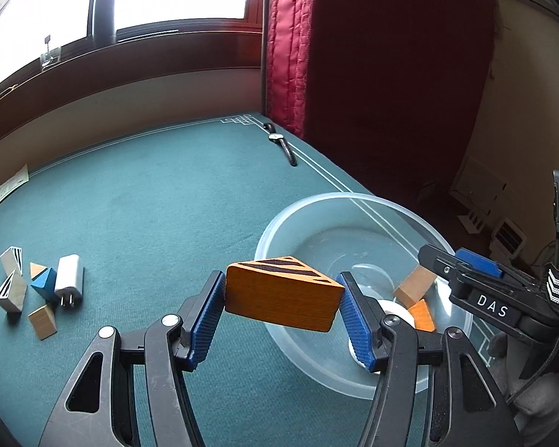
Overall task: Organize rigid objects
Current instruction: 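Lower the orange striped triangle into the clear bowl and open the left gripper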
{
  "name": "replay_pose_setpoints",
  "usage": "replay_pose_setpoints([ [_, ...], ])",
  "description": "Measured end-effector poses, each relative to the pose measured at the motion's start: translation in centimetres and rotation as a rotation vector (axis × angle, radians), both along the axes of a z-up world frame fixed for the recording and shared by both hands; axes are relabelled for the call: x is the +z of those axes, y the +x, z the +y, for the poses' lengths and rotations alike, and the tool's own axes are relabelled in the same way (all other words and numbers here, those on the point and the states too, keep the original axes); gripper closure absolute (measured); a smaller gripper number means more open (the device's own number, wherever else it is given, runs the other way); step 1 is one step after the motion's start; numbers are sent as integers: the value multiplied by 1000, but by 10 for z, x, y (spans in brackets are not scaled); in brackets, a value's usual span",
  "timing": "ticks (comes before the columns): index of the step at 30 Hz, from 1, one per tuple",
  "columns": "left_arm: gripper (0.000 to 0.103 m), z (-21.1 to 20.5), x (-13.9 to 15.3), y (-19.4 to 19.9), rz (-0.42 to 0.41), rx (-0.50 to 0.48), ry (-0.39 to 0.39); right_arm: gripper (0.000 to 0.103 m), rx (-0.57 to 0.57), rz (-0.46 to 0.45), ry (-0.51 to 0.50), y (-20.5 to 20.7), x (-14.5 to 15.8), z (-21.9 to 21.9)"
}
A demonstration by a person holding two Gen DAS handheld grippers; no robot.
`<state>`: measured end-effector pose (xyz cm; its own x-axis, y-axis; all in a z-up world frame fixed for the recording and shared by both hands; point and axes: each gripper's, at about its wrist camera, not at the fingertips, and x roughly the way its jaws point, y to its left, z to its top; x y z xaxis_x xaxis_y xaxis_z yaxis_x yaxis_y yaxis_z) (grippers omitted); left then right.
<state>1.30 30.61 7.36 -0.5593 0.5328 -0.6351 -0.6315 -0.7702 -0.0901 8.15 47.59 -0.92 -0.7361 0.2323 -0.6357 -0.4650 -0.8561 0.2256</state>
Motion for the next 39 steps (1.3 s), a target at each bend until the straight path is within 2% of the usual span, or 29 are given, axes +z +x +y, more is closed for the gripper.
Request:
replay_pose_setpoints([
  [4,42,11,0,4,8,-29,-5,32,-3,-2,5,0,1,0],
  [8,39,17,-3,3,-19,-53,-12,32,-5,-4,4,0,1,-1],
  [10,33,16,-6,2,-28,-44,-10,32,-5,-3,6,0,1,-1],
  [24,33,-1,-8,2,-33,-5,-8,32,1,-9,9,-2,1,-2],
  [31,33,-10,-10,0,-38,10,-7,26,2,-4,14,-2,3,-3],
  [39,25,-21,-13,-5,-50,50,-3,19,5,12,0,-1,3,-3],
])
